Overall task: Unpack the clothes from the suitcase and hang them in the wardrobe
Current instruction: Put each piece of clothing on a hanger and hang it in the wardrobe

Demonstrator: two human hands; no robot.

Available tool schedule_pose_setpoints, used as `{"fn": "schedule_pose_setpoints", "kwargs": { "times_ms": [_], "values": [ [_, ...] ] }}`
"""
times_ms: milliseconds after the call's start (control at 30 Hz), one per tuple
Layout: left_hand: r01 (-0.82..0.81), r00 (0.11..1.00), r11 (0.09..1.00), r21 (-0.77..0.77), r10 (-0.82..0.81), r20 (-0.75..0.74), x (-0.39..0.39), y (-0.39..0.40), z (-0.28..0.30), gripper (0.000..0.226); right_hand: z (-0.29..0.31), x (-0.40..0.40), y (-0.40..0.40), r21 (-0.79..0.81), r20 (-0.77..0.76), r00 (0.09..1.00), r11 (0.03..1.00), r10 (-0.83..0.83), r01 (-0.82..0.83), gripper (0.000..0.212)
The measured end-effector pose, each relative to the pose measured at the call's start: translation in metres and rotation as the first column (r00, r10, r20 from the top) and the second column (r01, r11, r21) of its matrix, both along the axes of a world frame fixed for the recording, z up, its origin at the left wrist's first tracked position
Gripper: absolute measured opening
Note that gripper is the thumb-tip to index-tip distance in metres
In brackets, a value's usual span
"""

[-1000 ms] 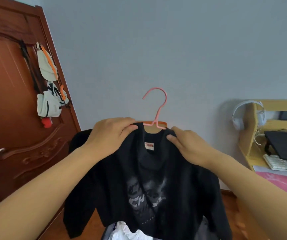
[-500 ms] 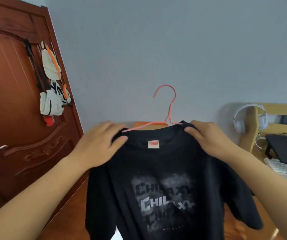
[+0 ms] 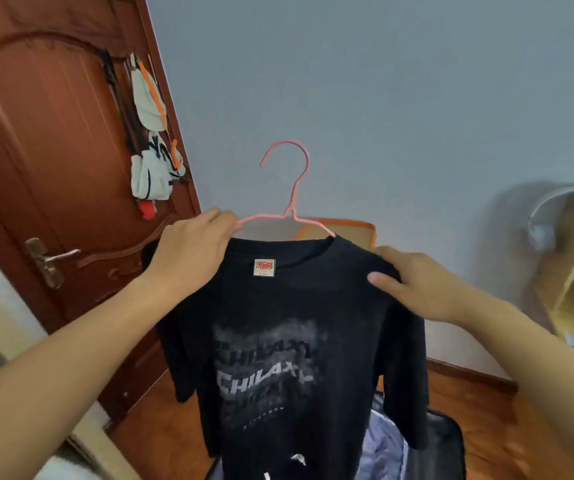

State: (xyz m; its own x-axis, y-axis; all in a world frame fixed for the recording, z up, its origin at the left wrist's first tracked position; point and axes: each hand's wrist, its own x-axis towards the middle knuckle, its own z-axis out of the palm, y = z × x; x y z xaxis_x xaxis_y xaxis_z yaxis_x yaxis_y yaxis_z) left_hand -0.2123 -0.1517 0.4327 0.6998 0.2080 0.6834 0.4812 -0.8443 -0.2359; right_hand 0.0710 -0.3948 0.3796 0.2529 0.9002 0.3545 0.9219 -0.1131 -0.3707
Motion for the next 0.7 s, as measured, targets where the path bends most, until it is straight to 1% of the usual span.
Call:
{"fn": "schedule_pose_setpoints", "kwargs": {
  "times_ms": [33,100,133,167,233,267,333,367,400,433,500,533,567,600,633,700],
  "values": [
    [-0.030,0.999,0.999,-0.015,0.030,0.017,-0.011,0.003,0.001,0.036,-0.004,-0.009,0.011,0.002,0.065,0.997,1.000,0.031,-0.031,0.026],
    [-0.094,0.994,0.993,-0.077,0.097,0.040,-0.038,0.009,0.005,0.032,-0.006,-0.030,0.030,0.167,0.158,0.986,0.982,0.056,-0.082,0.028],
    [-0.133,0.989,0.985,-0.108,0.138,0.048,-0.053,0.014,0.006,0.031,-0.003,-0.044,0.038,0.211,0.162,0.981,0.968,0.103,-0.137,0.032],
    [-0.189,0.979,0.971,-0.144,0.197,0.047,-0.068,0.018,0.008,0.030,0.001,-0.059,0.048,0.217,0.152,0.969,0.950,0.194,-0.225,0.033],
    [-0.323,0.942,0.921,-0.215,0.334,0.016,-0.101,0.027,0.013,0.031,0.015,-0.095,0.071,0.170,0.040,0.920,0.905,0.390,-0.391,0.018],
    [-0.376,0.922,0.896,-0.236,0.388,0.003,-0.119,0.031,0.015,0.032,0.025,-0.113,0.079,0.149,-0.050,0.886,0.881,0.461,-0.450,0.021],
    [-0.445,0.885,0.852,-0.276,0.466,0.012,-0.156,0.039,0.021,0.033,0.047,-0.145,0.096,0.111,-0.310,0.755,0.811,0.578,-0.575,0.037],
    [-0.466,0.868,0.834,-0.294,0.495,0.028,-0.173,0.041,0.026,0.034,0.057,-0.157,0.105,0.100,-0.369,0.694,0.769,0.618,-0.632,0.048],
    [-0.482,0.855,0.820,-0.307,0.518,0.040,-0.190,0.044,0.033,0.034,0.068,-0.170,0.113,0.081,-0.369,0.658,0.728,0.656,-0.681,0.055],
    [-0.497,0.843,0.809,-0.315,0.537,0.048,-0.207,0.045,0.041,0.034,0.079,-0.183,0.121,0.047,-0.374,0.627,0.689,0.683,-0.723,0.056],
    [-0.521,0.825,0.792,-0.320,0.563,0.050,-0.239,0.050,0.058,0.034,0.101,-0.211,0.138,-0.051,-0.360,0.618,0.647,0.698,-0.761,0.048],
    [-0.529,0.817,0.786,-0.319,0.574,0.060,-0.254,0.053,0.068,0.034,0.112,-0.227,0.146,-0.075,-0.317,0.643,0.657,0.697,-0.750,0.045],
    [-0.536,0.806,0.781,-0.320,0.587,0.083,-0.268,0.055,0.079,0.034,0.123,-0.243,0.154,-0.066,-0.268,0.674,0.684,0.689,-0.726,0.044],
    [-0.538,0.795,0.782,-0.315,0.595,0.118,-0.285,0.060,0.092,0.035,0.135,-0.260,0.164,-0.013,-0.197,0.708,0.721,0.678,-0.693,0.046],
    [-0.530,0.788,0.786,-0.320,0.595,0.157,-0.296,0.064,0.103,0.036,0.144,-0.272,0.169,0.048,-0.162,0.741,0.755,0.652,-0.654,0.048],
    [-0.519,0.768,0.797,-0.310,0.594,0.240,-0.333,0.078,0.133,0.037,0.164,-0.309,0.184,0.170,-0.149,0.749,0.763,0.646,-0.624,0.052]
  ]
}}
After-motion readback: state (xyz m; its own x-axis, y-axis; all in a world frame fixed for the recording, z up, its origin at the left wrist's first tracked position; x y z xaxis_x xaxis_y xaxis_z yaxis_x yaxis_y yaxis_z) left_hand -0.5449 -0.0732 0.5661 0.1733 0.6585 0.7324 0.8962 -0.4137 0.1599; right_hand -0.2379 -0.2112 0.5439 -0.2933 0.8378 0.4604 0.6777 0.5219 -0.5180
